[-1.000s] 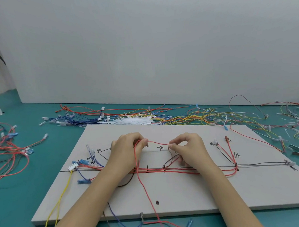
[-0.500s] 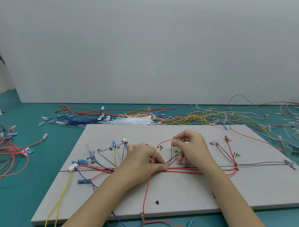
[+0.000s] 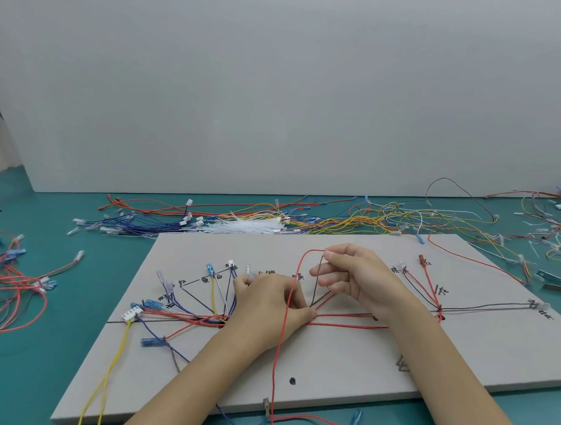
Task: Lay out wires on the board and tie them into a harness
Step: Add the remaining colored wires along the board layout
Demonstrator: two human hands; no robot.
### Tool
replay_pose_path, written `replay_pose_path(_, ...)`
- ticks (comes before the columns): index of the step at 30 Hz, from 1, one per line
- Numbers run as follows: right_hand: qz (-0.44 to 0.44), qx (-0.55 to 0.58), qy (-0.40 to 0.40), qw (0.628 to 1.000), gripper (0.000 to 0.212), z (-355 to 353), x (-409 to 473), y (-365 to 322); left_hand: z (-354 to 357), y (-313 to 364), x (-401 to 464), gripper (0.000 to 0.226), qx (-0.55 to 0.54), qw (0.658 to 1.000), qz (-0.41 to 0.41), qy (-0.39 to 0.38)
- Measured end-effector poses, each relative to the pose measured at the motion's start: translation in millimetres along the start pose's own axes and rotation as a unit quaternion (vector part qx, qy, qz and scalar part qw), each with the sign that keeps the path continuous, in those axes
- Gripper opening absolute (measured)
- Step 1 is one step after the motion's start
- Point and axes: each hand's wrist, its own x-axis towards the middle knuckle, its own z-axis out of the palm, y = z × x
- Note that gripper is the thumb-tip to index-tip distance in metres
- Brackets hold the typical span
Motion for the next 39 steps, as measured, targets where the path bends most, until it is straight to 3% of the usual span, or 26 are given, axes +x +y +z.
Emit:
replay_pose_path(5, 0.010, 0.100, -0.003, 0.995, 0.005, -1, 0, 1, 1, -4, -1, 0.024, -0.001, 0.999, 0.009, 0.050)
replay_pose_path(12, 0.002, 0.049, -0.015, 0.999, 0.001, 5, 0, 5, -2, -6, -2, 0.029, -0.019, 0.997, 0.052, 0.045)
replay_pose_path(16, -0.019, 0.004, -0.025, 1.000, 0.002, 9, 1, 5, -10, -2, 1, 0.047, -0.018, 0.989, 0.017, 0.149)
replay_pose_path(18, -0.019, -0.004, -0.023, 1.000, 0.005, 10, 3, 4, -18, -5, 3, 0.046, -0.032, 0.975, -0.005, 0.218)
replay_pose_path(21, -0.012, -0.019, -0.015, 1.000, 0.007, 13, 7, 4, -27, -11, 4, 0.033, -0.093, 0.964, 0.001, 0.250)
replay_pose_path(27, -0.037, -0.144, -0.007, 0.989, 0.006, 23, 14, -2, -37, -16, 5, 0.024, -0.061, 0.955, -0.007, 0.291)
replay_pose_path(31, -0.092, -0.311, 0.052, 0.944, 0.005, 28, 26, -6, -44, -19, 7, 0.026, -0.011, 0.955, -0.018, 0.295)
replay_pose_path(39, -0.094, -0.382, 0.030, 0.919, 0.006, 40, 43, 0, -51, -36, 9, 0.025, 0.033, 0.956, -0.065, 0.283)
